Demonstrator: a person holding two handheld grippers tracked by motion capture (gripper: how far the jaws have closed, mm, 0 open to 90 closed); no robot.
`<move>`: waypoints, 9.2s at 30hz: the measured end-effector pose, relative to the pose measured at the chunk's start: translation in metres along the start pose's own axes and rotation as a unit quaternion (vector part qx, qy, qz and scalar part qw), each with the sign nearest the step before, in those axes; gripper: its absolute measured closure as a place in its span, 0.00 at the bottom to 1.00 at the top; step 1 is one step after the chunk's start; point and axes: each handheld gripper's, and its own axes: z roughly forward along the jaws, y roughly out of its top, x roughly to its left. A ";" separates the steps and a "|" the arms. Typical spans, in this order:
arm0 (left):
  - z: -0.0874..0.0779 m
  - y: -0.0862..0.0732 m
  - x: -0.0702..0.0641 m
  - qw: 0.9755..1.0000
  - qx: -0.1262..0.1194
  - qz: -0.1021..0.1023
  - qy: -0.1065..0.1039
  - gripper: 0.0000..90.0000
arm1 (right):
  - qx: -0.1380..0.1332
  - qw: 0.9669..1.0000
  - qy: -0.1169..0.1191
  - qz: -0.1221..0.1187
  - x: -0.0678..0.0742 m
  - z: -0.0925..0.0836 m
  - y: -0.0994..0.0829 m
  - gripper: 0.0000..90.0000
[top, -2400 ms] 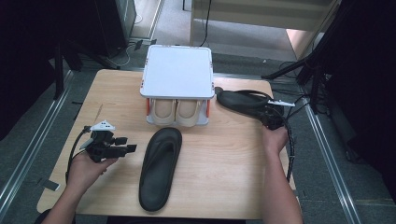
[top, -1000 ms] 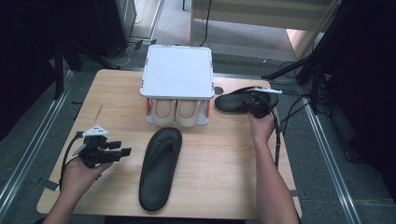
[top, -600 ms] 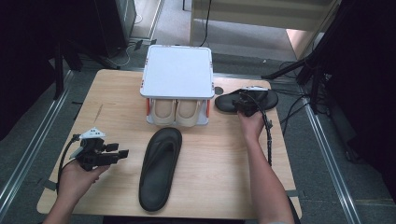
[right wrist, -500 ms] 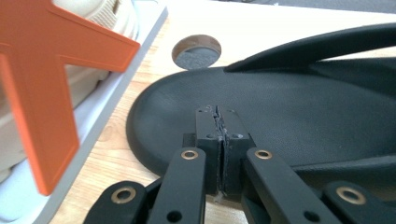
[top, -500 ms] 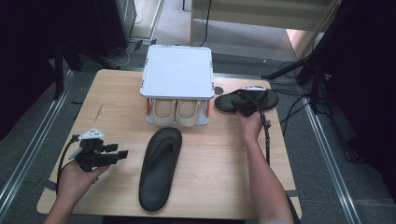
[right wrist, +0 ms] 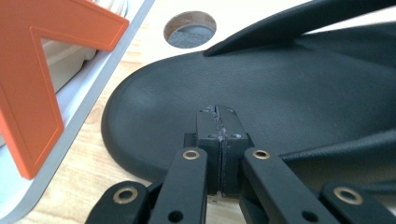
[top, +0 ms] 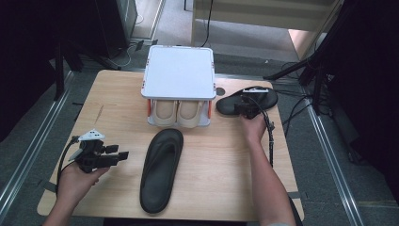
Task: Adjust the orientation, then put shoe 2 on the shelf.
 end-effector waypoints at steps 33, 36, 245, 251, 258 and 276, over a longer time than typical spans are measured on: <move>0.024 0.032 0.002 0.999 0.005 0.028 -0.028 0.48 | 0.010 1.000 0.019 0.007 -0.022 -0.032 -0.030 1.00; 0.026 0.035 0.001 0.999 0.003 0.029 -0.030 0.48 | 0.011 1.000 0.025 0.009 -0.025 -0.035 -0.032 1.00; 0.058 0.032 -0.009 0.990 0.067 0.086 -0.085 0.97 | 0.003 0.992 0.092 -0.087 0.097 -0.138 -0.128 1.00; 0.064 0.028 -0.011 0.988 0.085 0.096 -0.082 0.99 | 0.015 0.991 0.091 -0.099 0.101 -0.126 -0.125 1.00; 0.071 0.025 -0.014 0.986 0.103 0.108 -0.072 0.99 | 0.022 0.991 0.085 -0.100 0.101 -0.124 -0.124 1.00; 0.075 0.020 -0.030 0.981 0.117 0.113 -0.109 1.00 | 0.031 0.990 0.097 -0.099 0.109 -0.122 -0.128 1.00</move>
